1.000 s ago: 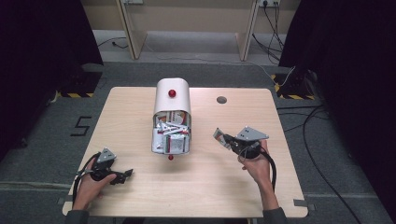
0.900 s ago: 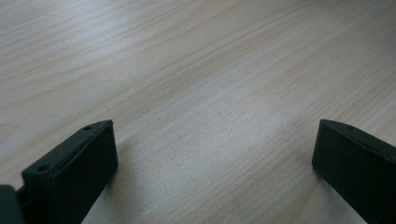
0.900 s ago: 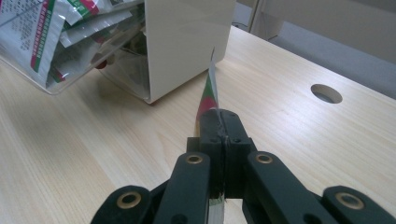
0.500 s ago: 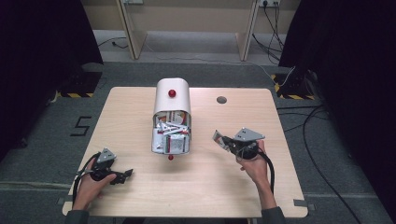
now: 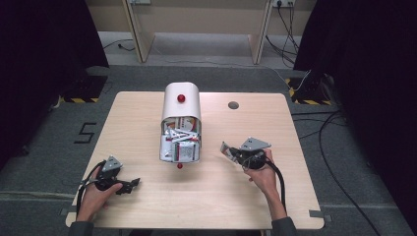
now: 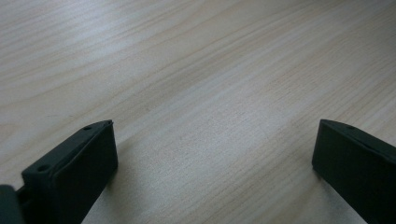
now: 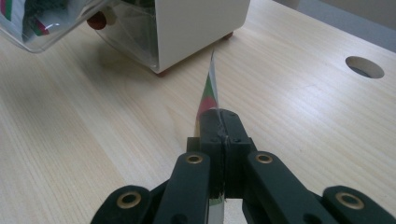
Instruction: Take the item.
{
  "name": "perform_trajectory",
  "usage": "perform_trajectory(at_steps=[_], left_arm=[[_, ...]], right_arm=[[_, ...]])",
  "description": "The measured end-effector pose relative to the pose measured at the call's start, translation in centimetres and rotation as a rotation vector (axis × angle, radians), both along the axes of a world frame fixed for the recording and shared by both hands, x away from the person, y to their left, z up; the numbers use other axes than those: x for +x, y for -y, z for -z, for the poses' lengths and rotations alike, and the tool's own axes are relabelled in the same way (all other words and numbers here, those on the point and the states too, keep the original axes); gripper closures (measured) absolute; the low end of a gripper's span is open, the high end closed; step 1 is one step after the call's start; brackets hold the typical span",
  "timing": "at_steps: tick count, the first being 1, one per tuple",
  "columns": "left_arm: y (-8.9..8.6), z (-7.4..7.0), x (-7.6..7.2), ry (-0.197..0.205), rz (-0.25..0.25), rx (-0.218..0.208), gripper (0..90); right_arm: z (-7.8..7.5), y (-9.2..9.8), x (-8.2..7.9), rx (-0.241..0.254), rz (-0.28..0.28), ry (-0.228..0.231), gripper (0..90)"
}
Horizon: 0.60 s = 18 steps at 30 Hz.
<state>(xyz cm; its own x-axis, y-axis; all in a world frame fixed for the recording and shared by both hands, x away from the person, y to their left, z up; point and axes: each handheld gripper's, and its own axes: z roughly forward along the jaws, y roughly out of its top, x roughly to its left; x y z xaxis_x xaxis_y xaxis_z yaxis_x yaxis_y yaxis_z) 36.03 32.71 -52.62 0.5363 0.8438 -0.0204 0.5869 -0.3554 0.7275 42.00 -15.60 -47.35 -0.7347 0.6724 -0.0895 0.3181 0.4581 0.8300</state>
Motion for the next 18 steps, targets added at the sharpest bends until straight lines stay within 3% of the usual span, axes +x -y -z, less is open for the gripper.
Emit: perform_trajectory(at_steps=[13,18], left_arm=[[0.0,0.0,0.0,0.0,0.0,0.0,0.0],[0.0,0.0,0.0,0.0,0.0,0.0,0.0]], right_arm=[[1.2,0.5,0.9,0.001,0.036,-0.029,89.9],[1.4,0.6,1.2,-0.049,0.076,-0.014,89.2]])
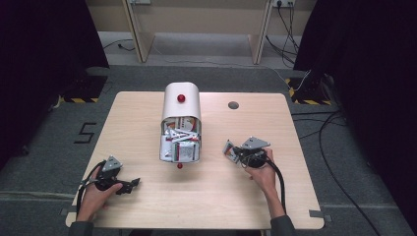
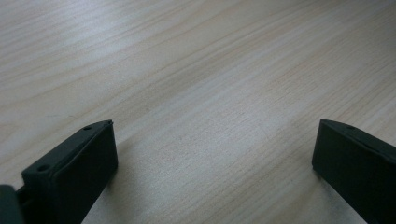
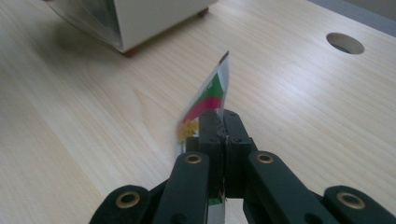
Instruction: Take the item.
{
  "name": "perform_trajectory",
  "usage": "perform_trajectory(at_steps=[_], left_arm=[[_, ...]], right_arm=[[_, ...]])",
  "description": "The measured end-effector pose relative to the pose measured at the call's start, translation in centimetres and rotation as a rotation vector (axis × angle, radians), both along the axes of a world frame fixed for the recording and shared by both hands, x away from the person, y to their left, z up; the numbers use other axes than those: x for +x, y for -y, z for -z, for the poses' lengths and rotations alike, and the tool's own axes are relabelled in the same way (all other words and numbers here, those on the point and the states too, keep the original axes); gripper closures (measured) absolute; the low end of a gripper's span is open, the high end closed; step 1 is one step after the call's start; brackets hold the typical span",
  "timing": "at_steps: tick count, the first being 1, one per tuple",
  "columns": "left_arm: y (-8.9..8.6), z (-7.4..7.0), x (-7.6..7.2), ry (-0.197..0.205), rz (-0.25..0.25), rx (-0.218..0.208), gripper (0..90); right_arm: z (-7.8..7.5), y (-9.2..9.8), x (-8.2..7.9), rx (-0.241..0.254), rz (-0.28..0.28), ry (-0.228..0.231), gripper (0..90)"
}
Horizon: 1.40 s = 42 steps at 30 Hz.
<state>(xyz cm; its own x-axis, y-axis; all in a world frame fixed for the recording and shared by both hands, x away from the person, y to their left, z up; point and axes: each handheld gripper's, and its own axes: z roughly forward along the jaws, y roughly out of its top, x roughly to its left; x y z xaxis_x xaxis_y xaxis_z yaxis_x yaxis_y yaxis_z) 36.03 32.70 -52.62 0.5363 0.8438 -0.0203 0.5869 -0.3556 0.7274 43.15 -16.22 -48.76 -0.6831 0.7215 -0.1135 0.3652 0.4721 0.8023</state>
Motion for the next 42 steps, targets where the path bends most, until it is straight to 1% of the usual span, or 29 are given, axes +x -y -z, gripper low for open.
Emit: perform_trajectory(at_steps=[1,7,10,14,15,18,23,27,29,32,34,36,39,41,42], left_arm=[[0.0,0.0,0.0,0.0,0.0,0.0,0.0],[0.0,0.0,0.0,0.0,0.0,0.0,0.0],[0.0,0.0,0.0,0.0,-0.001,0.0,0.0],[0.0,0.0,0.0,0.0,0.0,0.0,0.0],[0.0,0.0,0.0,0.0,0.0,0.0,0.0],[0.0,0.0,0.0,0.0,0.0,0.0,0.0],[0.0,0.0,0.0,0.0,0.0,0.0,0.0],[0.0,0.0,0.0,0.0,0.0,0.0,0.0],[0.0,0.0,0.0,0.0,0.0,0.0,0.0],[0.0,0.0,0.0,0.0,0.0,0.0,0.0],[0.0,0.0,0.0,0.0,0.0,0.0,0.0],[0.0,0.0,0.0,0.0,0.0,0.0,0.0],[0.0,0.0,0.0,0.0,0.0,0.0,0.0],[0.0,0.0,0.0,0.0,0.0,0.0,0.0],[0.0,0.0,0.0,0.0,0.0,0.0,0.0]], right_arm=[[0.1,0.0,0.1,-0.009,0.007,-0.001,89.0],[0.9,0.6,0.5,-0.02,0.036,-0.018,88.6],[0.9,0.7,0.5,-0.019,0.042,-0.022,88.6],[0.8,0.8,0.5,-0.018,0.049,-0.013,87.6],[0.8,0.9,0.5,-0.015,0.06,-0.013,85.9],[0.9,1.1,0.6,-0.013,0.069,-0.022,83.7],[0.9,1.2,0.7,0.003,0.091,-0.03,77.3],[0.9,1.2,0.6,-0.003,0.095,-0.041,71.5],[1.0,1.2,0.7,-0.007,0.101,-0.043,69.7],[1.1,1.0,0.8,0.004,0.105,-0.052,68.2],[1.1,0.9,0.8,0.001,0.103,-0.05,67.4],[1.0,0.8,0.8,-0.007,0.098,-0.049,64.8],[1.0,0.7,0.8,-0.011,0.1,-0.058,60.8],[1.0,0.6,0.8,-0.005,0.108,-0.071,57.4],[1.0,0.6,0.8,-0.005,0.108,-0.071,57.4]])
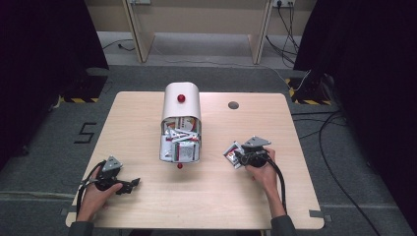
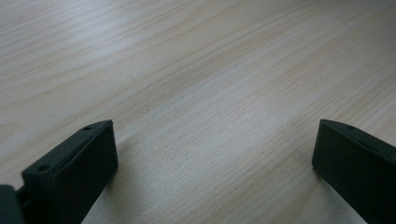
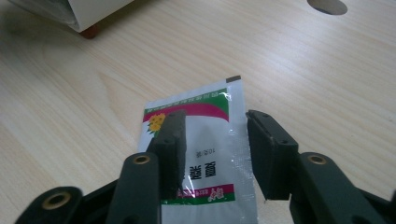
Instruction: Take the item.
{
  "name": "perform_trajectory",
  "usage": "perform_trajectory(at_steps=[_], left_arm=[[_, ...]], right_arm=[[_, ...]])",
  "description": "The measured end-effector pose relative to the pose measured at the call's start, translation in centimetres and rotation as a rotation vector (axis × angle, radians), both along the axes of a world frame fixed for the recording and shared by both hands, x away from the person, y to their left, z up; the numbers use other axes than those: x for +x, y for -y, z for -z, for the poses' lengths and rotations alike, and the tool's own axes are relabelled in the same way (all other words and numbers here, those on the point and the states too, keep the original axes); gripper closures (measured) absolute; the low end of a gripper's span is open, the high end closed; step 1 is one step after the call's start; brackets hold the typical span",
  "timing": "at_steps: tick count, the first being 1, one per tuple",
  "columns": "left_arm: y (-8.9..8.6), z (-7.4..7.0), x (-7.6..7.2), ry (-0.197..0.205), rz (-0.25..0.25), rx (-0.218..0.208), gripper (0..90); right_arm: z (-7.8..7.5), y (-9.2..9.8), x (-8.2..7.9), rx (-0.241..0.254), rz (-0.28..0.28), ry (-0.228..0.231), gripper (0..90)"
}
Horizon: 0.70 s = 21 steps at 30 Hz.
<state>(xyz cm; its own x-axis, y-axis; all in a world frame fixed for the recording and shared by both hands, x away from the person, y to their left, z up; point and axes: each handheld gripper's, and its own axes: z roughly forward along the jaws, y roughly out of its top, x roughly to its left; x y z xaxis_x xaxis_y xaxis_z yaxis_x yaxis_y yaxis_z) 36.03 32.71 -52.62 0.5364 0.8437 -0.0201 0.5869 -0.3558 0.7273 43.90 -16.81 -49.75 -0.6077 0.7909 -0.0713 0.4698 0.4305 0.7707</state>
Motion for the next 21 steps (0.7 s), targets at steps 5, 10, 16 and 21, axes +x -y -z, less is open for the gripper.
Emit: perform_trajectory(at_steps=[5,10,16,21], left_arm=[[0.0,0.0,0.0,0.0,0.0,0.0,0.0],[0.0,0.0,0.0,0.0,0.0,0.0,0.0],[0.0,0.0,0.0,0.0,0.0,0.0,0.0],[0.0,0.0,0.0,0.0,-0.001,0.0,0.0]], right_arm=[[-0.3,-0.2,0.0,0.023,0.021,-0.007,50.5],[-0.6,0.0,-0.1,0.035,0.042,0.0,46.4],[-0.8,0.3,-0.1,0.041,0.057,-0.006,43.5],[-1.2,0.4,-0.6,0.044,0.059,-0.005,40.5]])
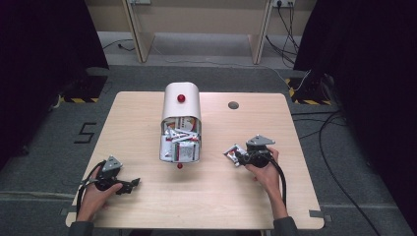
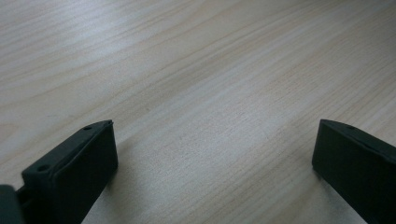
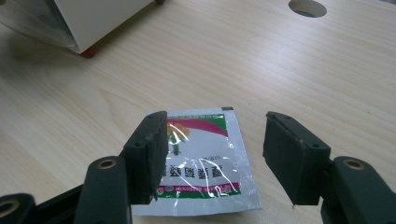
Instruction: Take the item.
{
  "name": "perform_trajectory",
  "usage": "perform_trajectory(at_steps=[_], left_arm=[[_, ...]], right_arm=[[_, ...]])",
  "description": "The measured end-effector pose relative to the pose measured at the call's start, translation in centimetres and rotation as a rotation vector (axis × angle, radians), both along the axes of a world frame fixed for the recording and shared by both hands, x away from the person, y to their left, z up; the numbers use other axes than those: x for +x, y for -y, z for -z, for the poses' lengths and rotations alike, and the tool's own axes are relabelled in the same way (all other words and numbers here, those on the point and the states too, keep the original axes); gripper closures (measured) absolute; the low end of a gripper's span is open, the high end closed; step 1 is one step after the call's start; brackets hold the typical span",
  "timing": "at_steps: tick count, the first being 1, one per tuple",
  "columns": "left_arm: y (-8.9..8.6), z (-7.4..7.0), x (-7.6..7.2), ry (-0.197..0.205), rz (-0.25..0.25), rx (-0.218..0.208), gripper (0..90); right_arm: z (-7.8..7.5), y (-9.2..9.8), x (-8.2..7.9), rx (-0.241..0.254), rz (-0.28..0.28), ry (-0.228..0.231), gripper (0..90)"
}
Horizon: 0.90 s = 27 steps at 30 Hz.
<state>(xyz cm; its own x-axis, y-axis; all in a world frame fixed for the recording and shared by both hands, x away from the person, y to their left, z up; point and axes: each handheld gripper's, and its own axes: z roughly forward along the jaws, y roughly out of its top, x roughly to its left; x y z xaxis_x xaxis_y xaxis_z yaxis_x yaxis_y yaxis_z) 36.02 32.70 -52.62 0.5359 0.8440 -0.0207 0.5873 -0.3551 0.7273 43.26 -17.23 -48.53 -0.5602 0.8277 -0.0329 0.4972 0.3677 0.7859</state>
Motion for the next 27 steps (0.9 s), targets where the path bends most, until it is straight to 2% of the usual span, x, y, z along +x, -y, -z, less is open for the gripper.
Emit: perform_trajectory(at_steps=[16,20,27], left_arm=[[0.0,0.0,0.0,0.0,0.001,0.0,0.0],[0.0,0.0,0.0,0.0,0.001,0.0,0.0],[0.0,0.0,0.0,0.0,0.001,0.0,0.0]], right_arm=[[-1.0,1.0,-1.8,0.052,0.017,0.004,33.5],[-1.3,1.4,-2.1,0.057,0.018,0.019,32.9],[-1.4,1.6,-2.8,0.062,0.014,0.012,31.8]])
